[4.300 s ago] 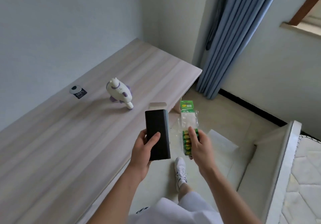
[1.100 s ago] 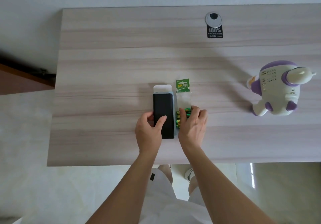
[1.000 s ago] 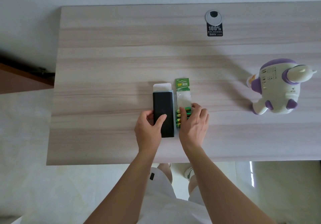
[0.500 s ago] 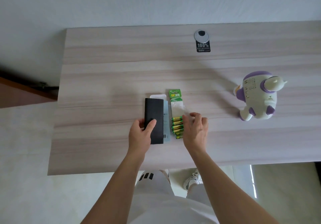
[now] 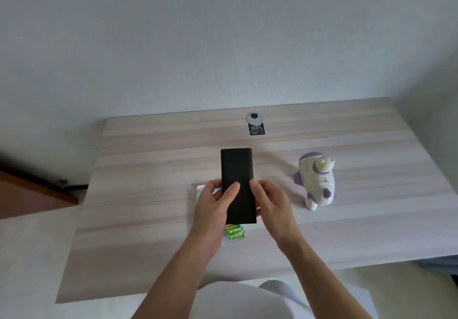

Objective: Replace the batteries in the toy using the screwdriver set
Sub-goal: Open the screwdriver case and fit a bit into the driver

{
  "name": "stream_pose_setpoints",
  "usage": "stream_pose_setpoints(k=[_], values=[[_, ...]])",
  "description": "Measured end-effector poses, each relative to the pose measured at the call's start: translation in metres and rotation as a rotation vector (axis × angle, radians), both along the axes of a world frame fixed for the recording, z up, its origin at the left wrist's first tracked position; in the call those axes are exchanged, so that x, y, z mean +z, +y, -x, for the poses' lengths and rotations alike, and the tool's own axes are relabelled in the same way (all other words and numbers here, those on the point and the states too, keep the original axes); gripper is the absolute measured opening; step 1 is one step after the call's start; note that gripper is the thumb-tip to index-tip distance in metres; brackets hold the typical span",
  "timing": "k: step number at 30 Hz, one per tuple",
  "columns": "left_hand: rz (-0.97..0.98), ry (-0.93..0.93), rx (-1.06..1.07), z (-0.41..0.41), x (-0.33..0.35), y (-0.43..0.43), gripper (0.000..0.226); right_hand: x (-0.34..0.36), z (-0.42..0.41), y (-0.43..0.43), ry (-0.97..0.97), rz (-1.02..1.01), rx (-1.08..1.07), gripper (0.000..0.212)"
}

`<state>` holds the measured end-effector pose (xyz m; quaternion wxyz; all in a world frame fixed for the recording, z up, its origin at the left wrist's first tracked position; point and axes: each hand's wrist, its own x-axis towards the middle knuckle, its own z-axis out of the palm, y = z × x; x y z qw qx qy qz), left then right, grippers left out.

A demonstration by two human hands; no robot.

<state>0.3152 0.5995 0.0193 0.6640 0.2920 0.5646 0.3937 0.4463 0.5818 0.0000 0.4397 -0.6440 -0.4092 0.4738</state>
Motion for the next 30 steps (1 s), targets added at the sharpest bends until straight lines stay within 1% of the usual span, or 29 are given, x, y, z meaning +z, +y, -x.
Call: stream_pose_setpoints(k=[2,6,8,11,13,15,18,20,24,26,28,30], values=[[-0.025,-0.012,-0.021,-0.015,0.014,-0.006,0.019,0.013,-0.010,-0.004,0.041,-0.007,-0.019,0.034],[-0.060,0.005,-0.020,-0.044,0.031,-0.017,0.019,0.033,-0.036,-0.009,-0.004,-0.050,-0.055,0.047],[-0.057,0.018,-0.026,-0.057,0.036,-0.022,0.022,0.041,-0.050,-0.013,0.007,-0.057,-0.056,0.045],[-0.011,0.045,-0.063,-0.073,0.043,-0.030,0.035,0.049,-0.068,-0.023,0.009,-0.048,-0.047,0.039],[0.023,0.073,-0.080,-0.083,0.047,-0.036,0.037,0.052,-0.078,-0.032,0.023,-0.045,-0.038,0.036],[0.004,0.124,-0.076,-0.093,0.049,-0.043,0.035,0.053,-0.086,-0.041,0.035,-0.037,-0.040,0.038],[-0.041,0.166,-0.089,-0.107,0.050,-0.055,0.031,0.053,-0.097,-0.052,0.052,0.025,-0.103,0.046],[-0.060,0.160,-0.123,-0.114,0.051,-0.062,0.025,0.055,-0.105,-0.058,0.035,0.044,-0.129,0.050],[-0.067,0.092,-0.144,-0.126,0.051,-0.073,0.015,0.054,-0.121,-0.072,-0.015,0.015,-0.126,0.053],[-0.071,0.061,-0.170,-0.131,0.052,-0.077,0.014,0.054,-0.126,-0.078,0.000,-0.007,-0.111,0.052],[-0.072,0.048,-0.197,-0.133,0.052,-0.079,0.013,0.052,-0.129,-0.083,0.082,-0.026,-0.102,0.048],[-0.067,0.027,-0.224,-0.133,0.052,-0.081,0.014,0.053,-0.133,-0.087,0.126,-0.030,-0.093,0.038]])
